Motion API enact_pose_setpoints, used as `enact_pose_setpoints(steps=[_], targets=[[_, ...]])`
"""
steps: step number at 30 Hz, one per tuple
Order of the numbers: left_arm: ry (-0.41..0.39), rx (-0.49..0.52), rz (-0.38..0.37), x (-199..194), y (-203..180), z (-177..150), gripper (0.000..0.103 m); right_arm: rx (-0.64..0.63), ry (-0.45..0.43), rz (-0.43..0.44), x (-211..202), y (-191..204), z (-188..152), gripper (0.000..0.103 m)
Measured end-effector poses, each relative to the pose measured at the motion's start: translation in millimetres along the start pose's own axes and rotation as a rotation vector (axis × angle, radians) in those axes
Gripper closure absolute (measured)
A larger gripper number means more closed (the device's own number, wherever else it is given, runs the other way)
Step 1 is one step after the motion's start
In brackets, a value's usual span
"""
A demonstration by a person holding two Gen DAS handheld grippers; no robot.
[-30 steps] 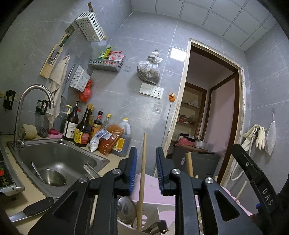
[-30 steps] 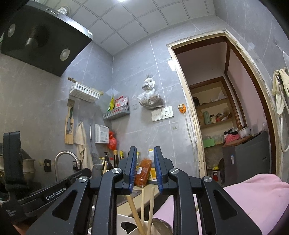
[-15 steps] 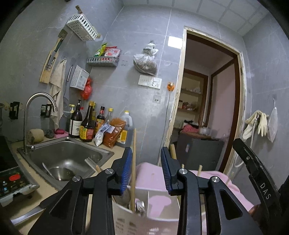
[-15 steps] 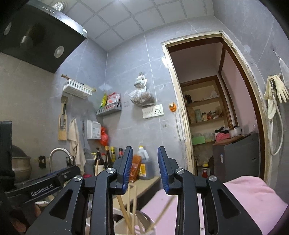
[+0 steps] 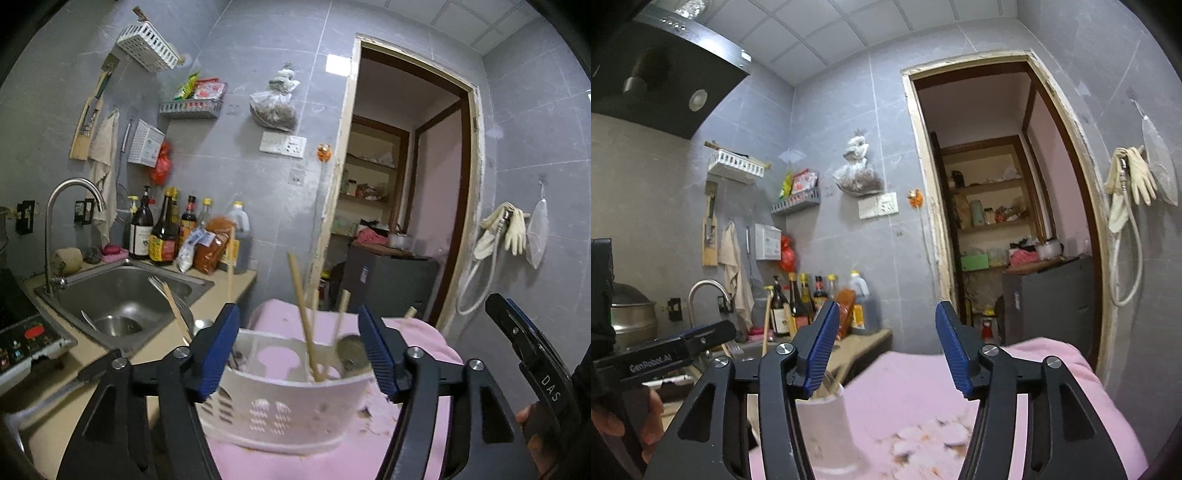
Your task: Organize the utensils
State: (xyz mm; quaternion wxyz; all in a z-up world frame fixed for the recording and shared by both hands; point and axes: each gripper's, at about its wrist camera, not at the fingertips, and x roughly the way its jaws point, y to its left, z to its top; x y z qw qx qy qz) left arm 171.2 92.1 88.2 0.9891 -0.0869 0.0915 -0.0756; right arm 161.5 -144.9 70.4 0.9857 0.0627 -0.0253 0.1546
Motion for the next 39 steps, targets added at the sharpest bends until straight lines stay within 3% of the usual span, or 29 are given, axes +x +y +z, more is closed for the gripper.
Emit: enact_pose_setpoints(steps=[3,9,15,26,39], targets=[[0.024,0.002,-0.021,-6,-10,-8,0.022,0.008,0.041,-0.021,-14,-12,0,0.034],[0.080,0.022,-0.042,-16,-31,-24,0.007,0.017,0.116,-0.066,-45,-33,-4,0.020],[0.116,0.059,-0.034,-31,-49,-49,0.005,0.010,0.182,-0.115,-71,-48,-14,0.001],[0.127,0.053,-0.008,-53,-50,-78,0.003,-0.033,0.210,-0.214,-111,-49,-29,0.000],[0.122,0.063,-0.004,-56,-53,-80,0.003,-0.035,0.201,-0.218,-119,-50,-31,0.000]])
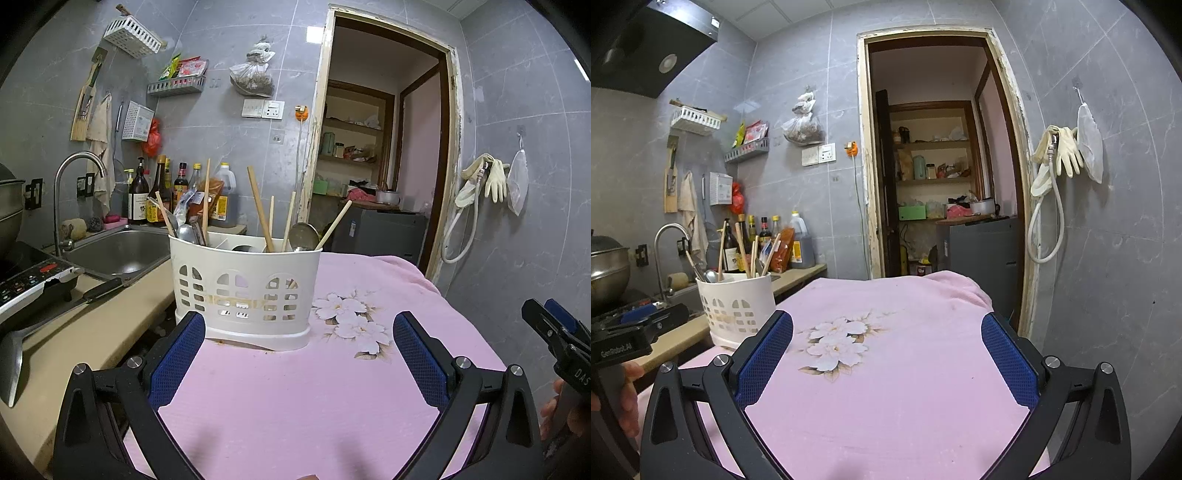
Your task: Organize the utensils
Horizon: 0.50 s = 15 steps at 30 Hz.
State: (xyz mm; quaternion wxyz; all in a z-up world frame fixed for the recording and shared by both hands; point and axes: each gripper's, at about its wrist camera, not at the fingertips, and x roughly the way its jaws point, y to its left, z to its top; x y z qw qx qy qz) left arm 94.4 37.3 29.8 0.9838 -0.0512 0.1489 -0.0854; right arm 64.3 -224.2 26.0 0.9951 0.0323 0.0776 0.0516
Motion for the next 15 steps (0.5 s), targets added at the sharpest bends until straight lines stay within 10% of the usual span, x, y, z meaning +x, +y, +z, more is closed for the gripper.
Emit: enact_pose_setpoints(steps=[15], targets=[[0.002,-0.010,-0.003,-1.3,-2.8,-0.8,0.003,-0.004,0.003,0.002,1.5,0.5,4.5,0.000]])
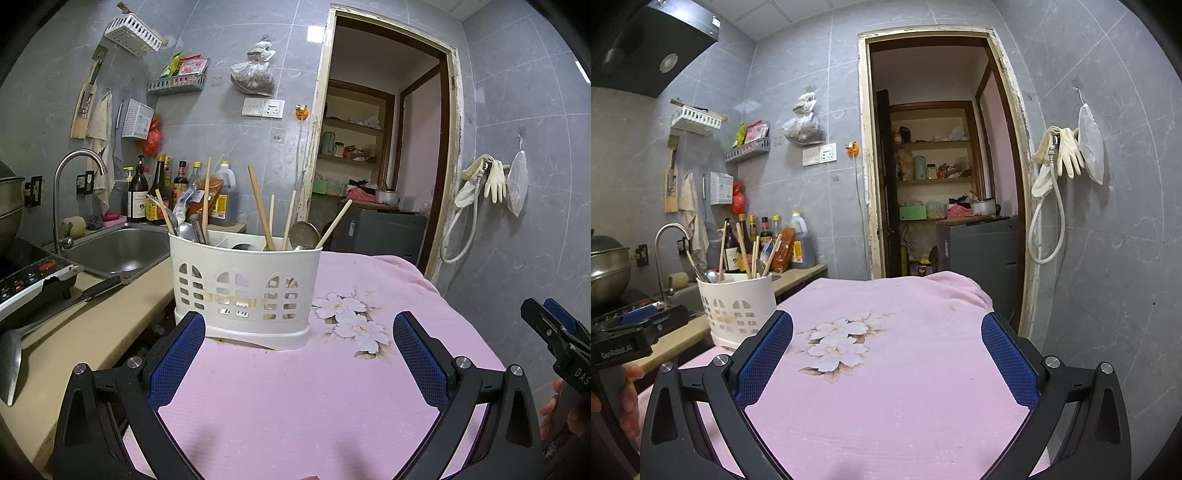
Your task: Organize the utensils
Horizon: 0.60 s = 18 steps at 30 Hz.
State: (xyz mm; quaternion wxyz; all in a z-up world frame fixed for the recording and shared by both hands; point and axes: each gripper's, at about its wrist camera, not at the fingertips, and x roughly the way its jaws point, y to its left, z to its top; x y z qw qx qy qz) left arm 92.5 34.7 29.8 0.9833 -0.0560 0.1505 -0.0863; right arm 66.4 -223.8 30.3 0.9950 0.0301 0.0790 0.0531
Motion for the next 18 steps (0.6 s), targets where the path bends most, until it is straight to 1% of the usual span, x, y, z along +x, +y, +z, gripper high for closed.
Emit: enact_pose_setpoints(steps=[18], targets=[[0.007,0.003,-0.001,0.4,-1.0,-0.9,0.003,0.000,0.015,0.004,2.9,0.7,-2.3,0.000]])
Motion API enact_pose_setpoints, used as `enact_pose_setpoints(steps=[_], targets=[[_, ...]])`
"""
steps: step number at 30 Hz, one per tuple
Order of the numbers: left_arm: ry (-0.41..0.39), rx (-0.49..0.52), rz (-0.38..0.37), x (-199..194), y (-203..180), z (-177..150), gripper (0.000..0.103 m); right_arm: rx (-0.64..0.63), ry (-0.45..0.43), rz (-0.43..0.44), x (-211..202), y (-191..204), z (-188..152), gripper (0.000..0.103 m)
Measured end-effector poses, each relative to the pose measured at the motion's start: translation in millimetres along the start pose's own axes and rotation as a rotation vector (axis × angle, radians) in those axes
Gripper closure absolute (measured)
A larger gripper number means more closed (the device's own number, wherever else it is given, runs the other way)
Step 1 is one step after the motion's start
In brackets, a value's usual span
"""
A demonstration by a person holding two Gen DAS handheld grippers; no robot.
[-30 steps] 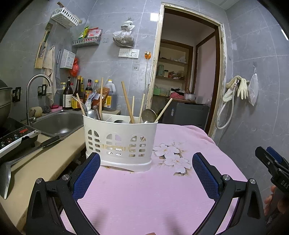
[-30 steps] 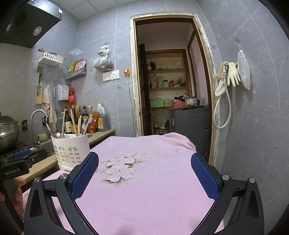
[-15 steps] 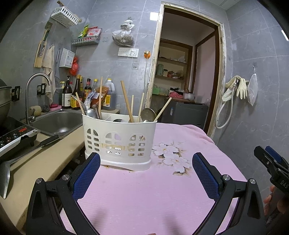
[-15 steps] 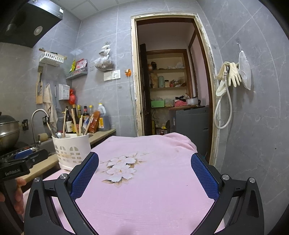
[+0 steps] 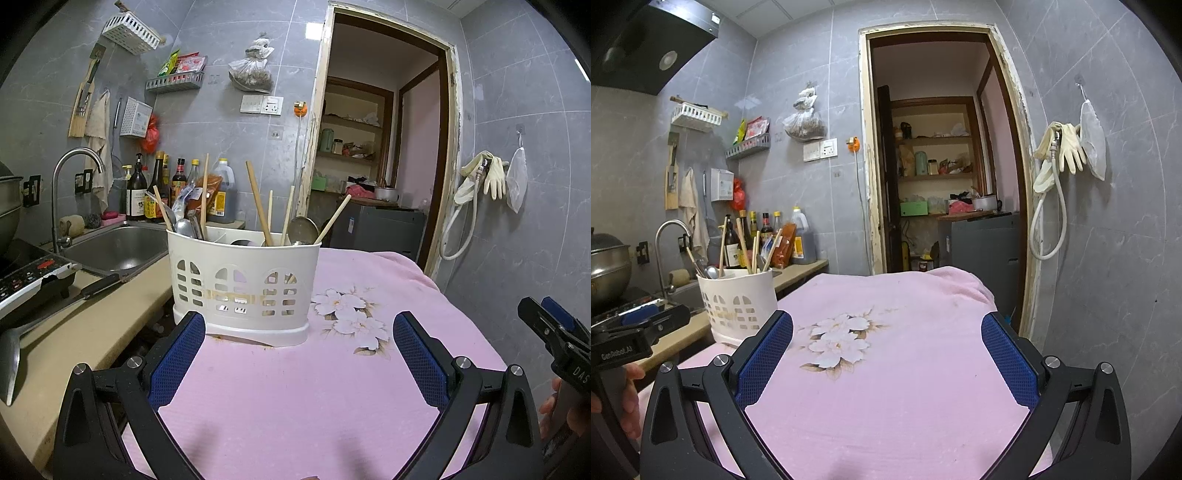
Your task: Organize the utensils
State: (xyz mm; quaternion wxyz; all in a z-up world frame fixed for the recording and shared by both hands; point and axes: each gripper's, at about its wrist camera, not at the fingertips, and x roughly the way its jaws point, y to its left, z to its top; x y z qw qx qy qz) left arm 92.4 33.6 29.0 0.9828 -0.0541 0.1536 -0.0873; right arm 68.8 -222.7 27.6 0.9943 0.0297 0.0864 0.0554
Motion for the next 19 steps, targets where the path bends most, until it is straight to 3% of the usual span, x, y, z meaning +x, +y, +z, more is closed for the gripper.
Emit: enact_pose_setpoints(steps=[19], targets=[[0.006,-0.024,0.033,2.9,3.8,-3.7,0.003,-0.003,0.011,0.009,2.5,3.0,-2.9,0.000]])
